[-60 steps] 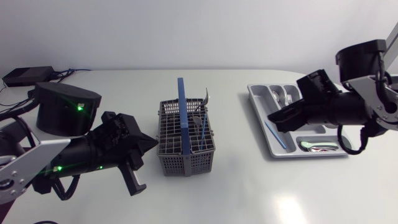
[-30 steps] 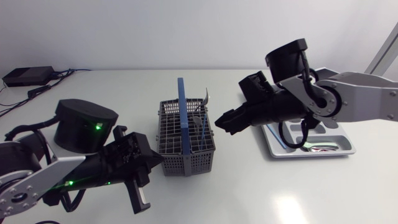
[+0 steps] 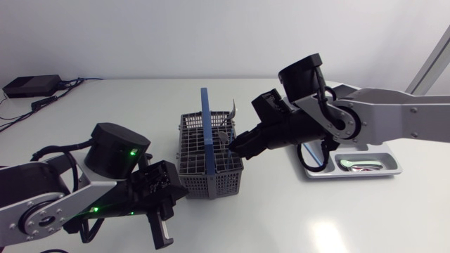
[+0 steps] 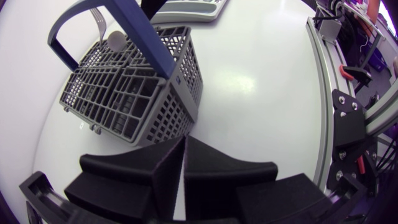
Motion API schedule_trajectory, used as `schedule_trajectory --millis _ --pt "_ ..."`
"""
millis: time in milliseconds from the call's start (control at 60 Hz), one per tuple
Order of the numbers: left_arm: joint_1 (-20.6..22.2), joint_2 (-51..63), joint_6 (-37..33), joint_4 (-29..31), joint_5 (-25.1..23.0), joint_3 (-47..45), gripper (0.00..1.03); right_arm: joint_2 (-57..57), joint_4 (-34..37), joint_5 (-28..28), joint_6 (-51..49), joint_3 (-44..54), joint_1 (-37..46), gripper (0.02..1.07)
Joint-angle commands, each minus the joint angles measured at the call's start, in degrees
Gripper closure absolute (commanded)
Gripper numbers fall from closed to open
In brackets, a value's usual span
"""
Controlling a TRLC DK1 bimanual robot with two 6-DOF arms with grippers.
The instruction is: Unload the cutlery basket into the drawer organizer.
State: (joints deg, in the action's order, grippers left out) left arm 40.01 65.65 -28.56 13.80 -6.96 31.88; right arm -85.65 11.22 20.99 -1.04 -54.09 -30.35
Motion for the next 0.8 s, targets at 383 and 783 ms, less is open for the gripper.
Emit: schedule_trajectory --millis 383,783 --pt "-6.87 0.53 -2.12 2.19 -12.64 2.05 0.83 -2.77 -2.08 -0.25 1.48 -2.25 -1.82 0.63" --pt "-10.21 3.0 -3.79 -4.75 -21.95 1.43 0.83 -4.09 -2.26 -0.25 1.48 -2.43 -1.91 0.71"
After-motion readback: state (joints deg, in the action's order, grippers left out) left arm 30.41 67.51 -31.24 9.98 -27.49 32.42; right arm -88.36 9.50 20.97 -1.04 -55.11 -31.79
